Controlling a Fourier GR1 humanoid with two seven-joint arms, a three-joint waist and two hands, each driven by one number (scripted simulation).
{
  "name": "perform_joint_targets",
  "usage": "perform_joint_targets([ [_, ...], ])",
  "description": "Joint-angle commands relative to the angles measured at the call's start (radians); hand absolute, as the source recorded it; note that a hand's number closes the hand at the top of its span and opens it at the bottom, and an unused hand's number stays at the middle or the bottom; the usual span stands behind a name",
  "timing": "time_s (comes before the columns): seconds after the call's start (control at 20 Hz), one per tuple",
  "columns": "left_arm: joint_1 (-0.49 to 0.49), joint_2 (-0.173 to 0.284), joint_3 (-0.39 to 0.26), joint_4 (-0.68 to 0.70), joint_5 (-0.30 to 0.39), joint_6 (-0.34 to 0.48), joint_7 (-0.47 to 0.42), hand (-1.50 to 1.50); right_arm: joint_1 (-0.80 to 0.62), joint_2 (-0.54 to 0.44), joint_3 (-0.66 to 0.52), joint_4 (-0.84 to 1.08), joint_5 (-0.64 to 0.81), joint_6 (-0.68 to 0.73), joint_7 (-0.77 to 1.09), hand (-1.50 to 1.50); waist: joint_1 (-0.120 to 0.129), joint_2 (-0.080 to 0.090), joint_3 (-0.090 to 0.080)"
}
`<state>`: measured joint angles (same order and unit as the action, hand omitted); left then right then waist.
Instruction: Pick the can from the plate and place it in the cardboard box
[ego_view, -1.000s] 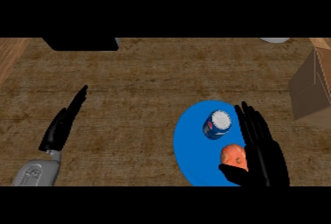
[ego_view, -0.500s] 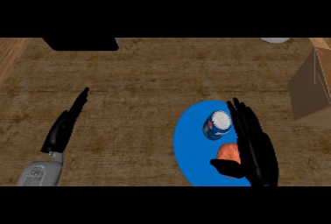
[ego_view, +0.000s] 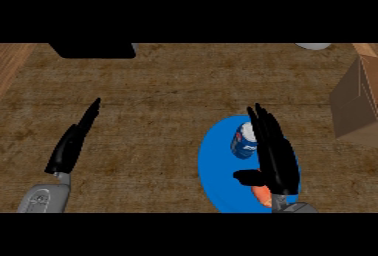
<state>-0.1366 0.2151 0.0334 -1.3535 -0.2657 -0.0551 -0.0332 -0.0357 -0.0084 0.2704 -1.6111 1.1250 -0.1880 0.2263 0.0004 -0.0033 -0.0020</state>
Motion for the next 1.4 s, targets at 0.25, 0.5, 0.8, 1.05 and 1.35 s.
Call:
perform_joint_targets([
  [0.25, 0.004, -0.014, 0.006, -0.002, -0.022, 0.008, -0.010, 0.00, -0.049, 0.001, 0.020, 0.107, 0.140, -0.118, 0.005, 1.50, 0.003, 0.003, 0.002],
  [0.5, -0.032, 0.022, 0.054, 0.070, 0.011, -0.039, -0.032, 0.00, -0.131, -0.004, -0.029, 0.137, 0.175, -0.185, -0.017, 1.50, 0.001, 0.004, 0.002],
  [0.8, -0.001, -0.009, 0.034, 0.064, -0.014, -0.025, -0.066, 0.00, -0.028, -0.053, -0.045, 0.088, 0.152, -0.299, -0.080, 1.50, -0.004, 0.004, 0.002],
  [1.05, 0.052, -0.038, -0.003, -0.051, -0.055, 0.008, -0.005, 0.00, -0.001, -0.016, -0.007, 0.035, 0.282, -0.229, 0.017, 1.50, 0.000, 0.002, 0.002],
  [1.35, 0.017, -0.009, 0.014, -0.035, -0.024, -0.037, 0.007, 0.00, -0.197, -0.124, -0.054, 0.097, 0.213, 0.334, 0.056, 1.50, 0.017, 0.002, 0.000],
])
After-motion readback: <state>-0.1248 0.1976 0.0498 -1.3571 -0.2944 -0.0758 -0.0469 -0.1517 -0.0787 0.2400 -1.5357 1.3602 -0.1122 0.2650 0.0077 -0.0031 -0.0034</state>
